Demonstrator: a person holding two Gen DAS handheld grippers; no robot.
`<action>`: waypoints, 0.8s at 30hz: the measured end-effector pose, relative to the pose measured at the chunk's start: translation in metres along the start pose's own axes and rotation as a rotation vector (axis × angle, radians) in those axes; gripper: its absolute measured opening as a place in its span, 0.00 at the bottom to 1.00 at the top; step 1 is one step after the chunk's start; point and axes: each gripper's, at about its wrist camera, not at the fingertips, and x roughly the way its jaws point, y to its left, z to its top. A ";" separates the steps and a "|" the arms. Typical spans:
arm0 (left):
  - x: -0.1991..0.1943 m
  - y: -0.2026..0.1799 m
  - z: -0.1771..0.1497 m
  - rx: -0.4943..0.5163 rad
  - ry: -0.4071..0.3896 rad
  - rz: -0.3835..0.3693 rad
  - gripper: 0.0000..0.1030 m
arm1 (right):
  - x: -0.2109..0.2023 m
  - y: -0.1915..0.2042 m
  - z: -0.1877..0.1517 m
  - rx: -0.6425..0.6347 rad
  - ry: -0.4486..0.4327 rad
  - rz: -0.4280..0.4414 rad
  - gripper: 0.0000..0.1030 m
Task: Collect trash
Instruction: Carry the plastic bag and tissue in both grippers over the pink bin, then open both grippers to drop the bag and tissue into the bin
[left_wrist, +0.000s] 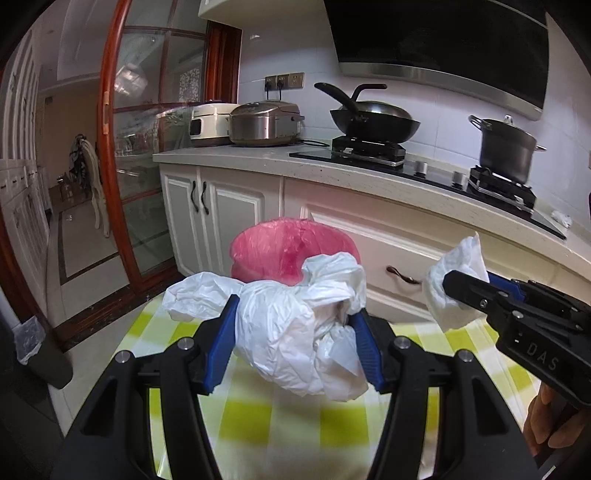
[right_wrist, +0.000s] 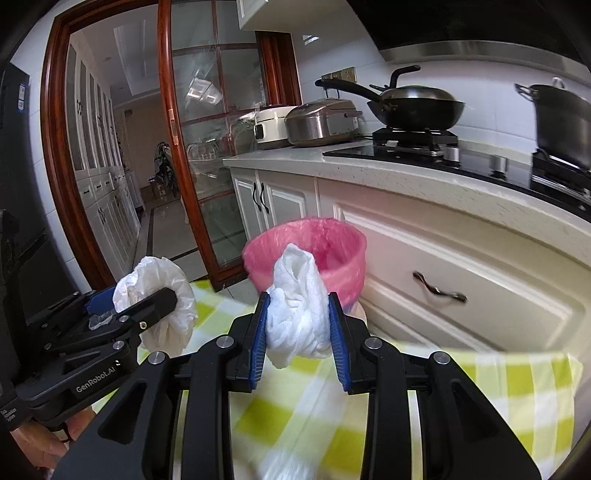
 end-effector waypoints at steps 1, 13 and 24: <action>0.011 0.002 0.005 0.004 -0.007 0.002 0.55 | 0.010 -0.003 0.005 0.001 0.002 0.000 0.31; 0.158 0.043 0.073 -0.038 0.008 -0.143 0.56 | 0.158 -0.050 0.062 -0.016 0.051 0.083 0.31; 0.239 0.066 0.070 -0.046 0.009 -0.108 0.60 | 0.238 -0.066 0.060 0.003 0.077 0.112 0.38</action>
